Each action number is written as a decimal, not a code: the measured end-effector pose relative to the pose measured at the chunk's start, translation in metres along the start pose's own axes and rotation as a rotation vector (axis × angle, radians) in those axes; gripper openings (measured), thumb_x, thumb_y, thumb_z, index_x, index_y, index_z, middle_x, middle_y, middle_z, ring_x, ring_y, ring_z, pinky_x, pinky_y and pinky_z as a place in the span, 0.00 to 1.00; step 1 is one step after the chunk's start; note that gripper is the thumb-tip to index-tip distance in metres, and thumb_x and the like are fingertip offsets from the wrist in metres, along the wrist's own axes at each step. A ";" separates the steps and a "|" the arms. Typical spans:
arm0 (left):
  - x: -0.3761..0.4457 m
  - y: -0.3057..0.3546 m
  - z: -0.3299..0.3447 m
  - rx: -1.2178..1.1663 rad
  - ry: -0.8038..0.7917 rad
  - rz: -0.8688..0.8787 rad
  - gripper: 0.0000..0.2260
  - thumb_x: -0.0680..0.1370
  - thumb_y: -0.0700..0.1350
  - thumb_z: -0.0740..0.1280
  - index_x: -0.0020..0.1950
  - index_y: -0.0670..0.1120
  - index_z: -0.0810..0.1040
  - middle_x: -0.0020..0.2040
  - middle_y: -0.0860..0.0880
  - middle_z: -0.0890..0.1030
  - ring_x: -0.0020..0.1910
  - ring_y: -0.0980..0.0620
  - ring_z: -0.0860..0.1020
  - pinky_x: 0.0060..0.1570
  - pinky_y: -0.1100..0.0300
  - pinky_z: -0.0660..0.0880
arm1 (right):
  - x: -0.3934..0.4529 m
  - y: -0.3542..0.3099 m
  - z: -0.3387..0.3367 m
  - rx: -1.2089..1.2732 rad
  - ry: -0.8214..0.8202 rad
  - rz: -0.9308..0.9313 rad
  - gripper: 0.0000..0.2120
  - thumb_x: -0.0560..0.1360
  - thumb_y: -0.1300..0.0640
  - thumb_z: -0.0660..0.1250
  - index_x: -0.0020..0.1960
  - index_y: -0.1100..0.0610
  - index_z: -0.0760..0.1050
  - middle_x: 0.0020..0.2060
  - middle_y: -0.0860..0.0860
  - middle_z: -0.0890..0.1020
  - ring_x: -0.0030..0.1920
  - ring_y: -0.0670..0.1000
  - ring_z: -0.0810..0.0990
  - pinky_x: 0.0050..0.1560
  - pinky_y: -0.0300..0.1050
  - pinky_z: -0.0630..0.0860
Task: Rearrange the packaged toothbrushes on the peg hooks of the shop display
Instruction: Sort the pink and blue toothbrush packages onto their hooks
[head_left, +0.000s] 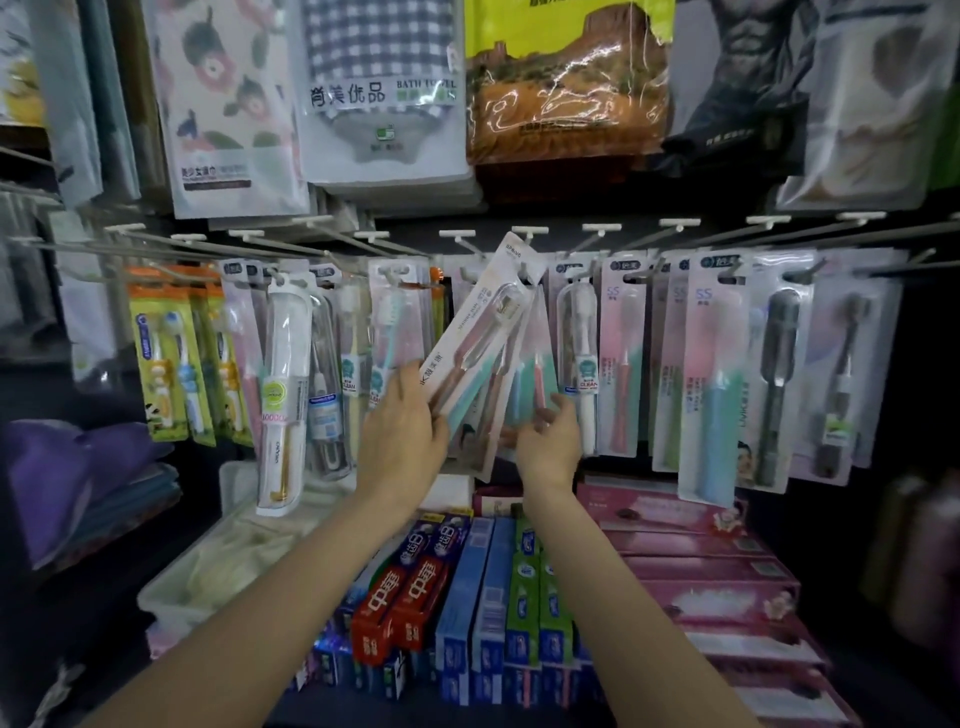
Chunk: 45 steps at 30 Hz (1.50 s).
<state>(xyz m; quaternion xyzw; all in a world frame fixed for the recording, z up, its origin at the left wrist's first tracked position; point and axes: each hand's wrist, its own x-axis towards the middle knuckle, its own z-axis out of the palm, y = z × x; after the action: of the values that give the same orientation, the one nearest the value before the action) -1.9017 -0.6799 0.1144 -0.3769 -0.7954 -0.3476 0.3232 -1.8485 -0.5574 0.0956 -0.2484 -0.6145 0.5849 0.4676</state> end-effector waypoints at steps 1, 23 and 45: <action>0.000 0.000 0.000 0.004 -0.005 0.001 0.20 0.76 0.40 0.64 0.66 0.40 0.63 0.59 0.42 0.72 0.49 0.44 0.75 0.41 0.58 0.69 | 0.002 -0.001 -0.001 -0.012 0.027 -0.005 0.23 0.77 0.68 0.59 0.70 0.58 0.61 0.62 0.51 0.72 0.44 0.45 0.77 0.45 0.36 0.77; 0.004 -0.007 0.003 -0.001 -0.019 0.005 0.19 0.76 0.42 0.64 0.65 0.42 0.63 0.59 0.45 0.72 0.52 0.45 0.76 0.50 0.50 0.76 | 0.022 -0.015 0.007 -0.053 -0.082 0.015 0.09 0.79 0.63 0.55 0.52 0.60 0.73 0.40 0.51 0.73 0.40 0.48 0.71 0.39 0.39 0.68; -0.005 0.021 0.017 -0.323 -0.121 -0.081 0.30 0.73 0.41 0.68 0.71 0.43 0.57 0.63 0.43 0.67 0.52 0.44 0.75 0.45 0.55 0.73 | 0.014 -0.053 -0.051 -0.380 -0.127 -0.315 0.27 0.77 0.66 0.59 0.73 0.54 0.57 0.58 0.56 0.75 0.37 0.38 0.73 0.27 0.27 0.68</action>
<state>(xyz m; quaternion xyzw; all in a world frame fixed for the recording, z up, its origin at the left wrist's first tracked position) -1.8862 -0.6584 0.1076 -0.4116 -0.7620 -0.4601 0.1955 -1.7974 -0.5304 0.1439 -0.1959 -0.7726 0.3932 0.4583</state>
